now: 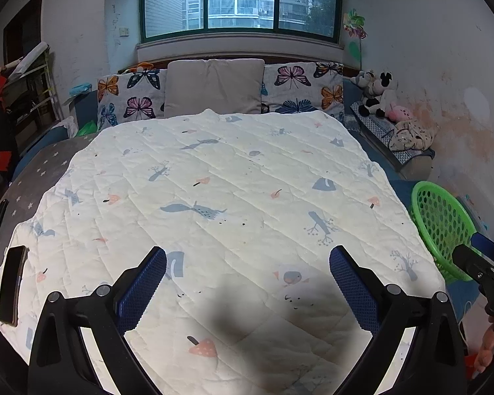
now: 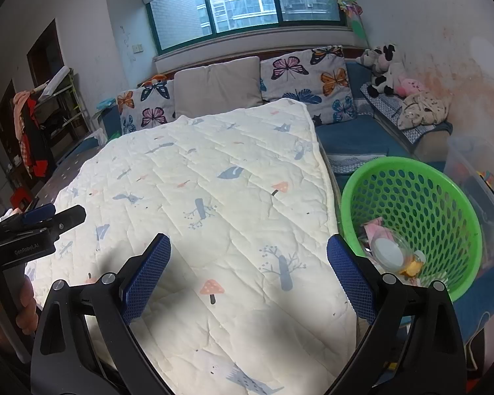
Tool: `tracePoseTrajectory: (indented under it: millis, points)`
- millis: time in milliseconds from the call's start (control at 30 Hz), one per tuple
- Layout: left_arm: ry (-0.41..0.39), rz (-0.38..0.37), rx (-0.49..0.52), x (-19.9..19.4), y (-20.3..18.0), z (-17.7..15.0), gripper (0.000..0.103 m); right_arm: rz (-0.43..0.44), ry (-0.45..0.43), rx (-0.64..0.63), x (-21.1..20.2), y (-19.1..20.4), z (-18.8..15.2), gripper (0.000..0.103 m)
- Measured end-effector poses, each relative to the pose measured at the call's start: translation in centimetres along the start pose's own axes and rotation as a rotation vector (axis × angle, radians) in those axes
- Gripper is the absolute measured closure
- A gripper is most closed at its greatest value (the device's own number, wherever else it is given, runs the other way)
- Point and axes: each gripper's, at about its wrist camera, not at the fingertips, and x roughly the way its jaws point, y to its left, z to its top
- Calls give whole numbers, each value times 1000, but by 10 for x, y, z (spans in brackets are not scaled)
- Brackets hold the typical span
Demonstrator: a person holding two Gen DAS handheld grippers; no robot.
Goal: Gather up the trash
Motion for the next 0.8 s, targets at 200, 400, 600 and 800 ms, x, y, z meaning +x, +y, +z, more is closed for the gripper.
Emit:
tracePoseTrajectory:
  millis: [200,400,600,800]
  points:
    - [-5,5,-2,-1,2,-1,7,2,-2,1,0,1,1,7]
    - [-3,5,-2,-1,2,-1,7,3,-1,1,0,2,2,7]
    - [-3,4,0,0,2,-2,7,3,-1,3,-1,3,2,7]
    - [-2,3,1,0,2,-3,7,4,-1,-1,0,4,2,7]
